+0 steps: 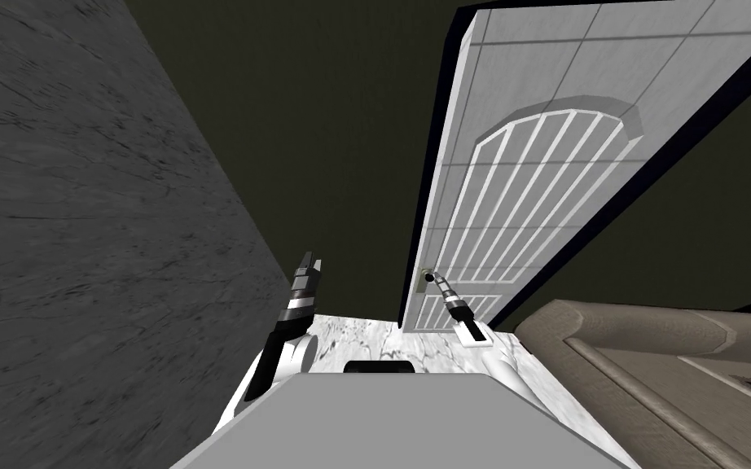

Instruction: Pull the door open

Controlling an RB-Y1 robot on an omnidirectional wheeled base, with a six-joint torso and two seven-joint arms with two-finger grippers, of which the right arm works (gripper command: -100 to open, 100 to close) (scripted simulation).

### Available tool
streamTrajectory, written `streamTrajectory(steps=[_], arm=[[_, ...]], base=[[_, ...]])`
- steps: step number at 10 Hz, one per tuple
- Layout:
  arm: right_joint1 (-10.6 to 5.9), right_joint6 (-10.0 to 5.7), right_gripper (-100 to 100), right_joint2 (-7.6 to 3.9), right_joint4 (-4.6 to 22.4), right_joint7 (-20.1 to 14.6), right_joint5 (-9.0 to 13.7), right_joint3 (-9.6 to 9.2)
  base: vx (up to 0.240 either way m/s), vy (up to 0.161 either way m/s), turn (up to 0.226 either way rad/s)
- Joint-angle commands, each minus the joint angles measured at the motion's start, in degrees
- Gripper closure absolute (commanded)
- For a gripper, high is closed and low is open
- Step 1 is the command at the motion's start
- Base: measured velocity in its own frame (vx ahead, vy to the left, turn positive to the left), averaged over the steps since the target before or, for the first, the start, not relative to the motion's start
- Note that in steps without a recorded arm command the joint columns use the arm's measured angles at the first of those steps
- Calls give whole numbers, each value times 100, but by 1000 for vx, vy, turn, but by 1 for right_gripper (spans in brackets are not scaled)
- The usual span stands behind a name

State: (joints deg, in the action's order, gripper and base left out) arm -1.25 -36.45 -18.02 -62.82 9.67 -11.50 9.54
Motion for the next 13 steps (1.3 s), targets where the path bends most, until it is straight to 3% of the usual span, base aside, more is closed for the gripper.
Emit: streamTrajectory(steps=[1, 6, 7, 9, 10, 12, 13], arm=[[-40, 26, -100, 37, 17, -192, 222, -32], [-213, 127, -100, 198, 102, -923, 1072, -159], [-213, 127, -100, 198, 102, -923, 1124, -159], [-296, 175, -100, 274, 143, -1271, 1505, -219], [-296, 175, -100, 274, 143, -1271, 1553, -219], [-383, 225, -100, 356, 185, -1634, 1944, -284], [-383, 225, -100, 356, 185, -1639, 2008, -284]], base=[[-65, -23, 70], [-90, -44, 97], [-70, -41, 36], [-72, -34, 89], [-61, -29, 49], [-70, -42, 103], [-70, -40, 51]])
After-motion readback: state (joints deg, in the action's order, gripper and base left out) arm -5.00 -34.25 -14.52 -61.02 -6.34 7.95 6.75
